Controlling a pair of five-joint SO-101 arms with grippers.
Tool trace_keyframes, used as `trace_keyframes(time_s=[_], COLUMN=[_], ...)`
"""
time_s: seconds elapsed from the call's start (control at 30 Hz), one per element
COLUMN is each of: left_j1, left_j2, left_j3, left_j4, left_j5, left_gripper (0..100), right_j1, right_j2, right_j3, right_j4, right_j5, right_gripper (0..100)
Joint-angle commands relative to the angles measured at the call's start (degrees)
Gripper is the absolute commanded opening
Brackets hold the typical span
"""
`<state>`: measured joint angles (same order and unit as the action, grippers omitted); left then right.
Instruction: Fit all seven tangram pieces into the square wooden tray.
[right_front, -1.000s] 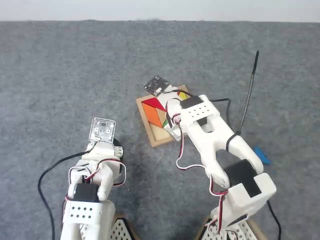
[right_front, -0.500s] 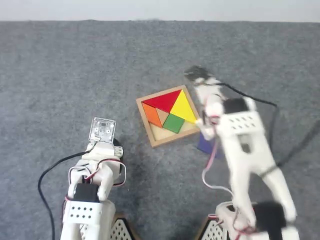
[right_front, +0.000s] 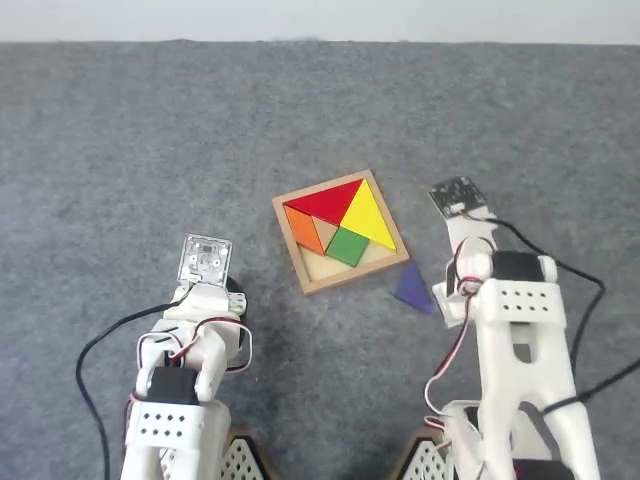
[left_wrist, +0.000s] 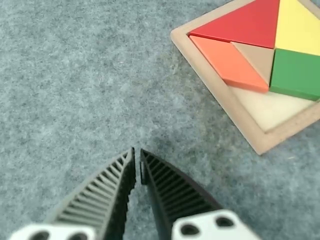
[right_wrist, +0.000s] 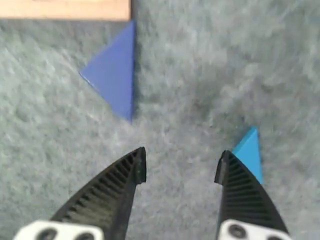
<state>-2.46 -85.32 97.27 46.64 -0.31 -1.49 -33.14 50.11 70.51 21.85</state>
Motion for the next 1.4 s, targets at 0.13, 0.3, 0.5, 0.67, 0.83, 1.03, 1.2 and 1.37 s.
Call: trace_keyframes(time_s=[0.13,0.3,0.5,0.67,0.83,1.03,1.2,1.37], left_j1=[-0.3,-0.3,-0.3,-0.3,-0.3,-0.3,-0.3,-0.3], left_j2=[-0.7,-0.7,-0.7,-0.7,-0.7,-0.7,-0.7,-0.7], left_j3=[-0.5,-0.5,-0.5,-0.5,-0.5,-0.5,-0.5,-0.5], left_j4=[0.1,0.1,0.1,0.1,0.1,0.1,0.1,0.1], left_j5=[0.4,0.4,0.4,0.4,0.4,0.4,0.4,0.4], left_gripper=[2,2,2,2,2,2,2,2], right_j1=[0.0,0.0,-0.2,-0.2,-0.2,-0.2,5.9,13.3], right_j2=[-3.1,-2.6,-2.5,-2.5,-2.5,-2.5,-2.7,1.0], right_j3=[6.2,6.3,6.4,6.4,6.4,6.4,5.6,1.2], right_j4=[-6.8,-6.8,-6.8,-6.9,-6.9,-6.9,-6.4,-2.6], right_j5=[-5.7,-5.9,-6.1,-6.2,-6.2,-8.3,-7.5,-5.5], right_gripper=[23.4,23.4,23.4,23.4,23.6,23.6,23.6,23.6])
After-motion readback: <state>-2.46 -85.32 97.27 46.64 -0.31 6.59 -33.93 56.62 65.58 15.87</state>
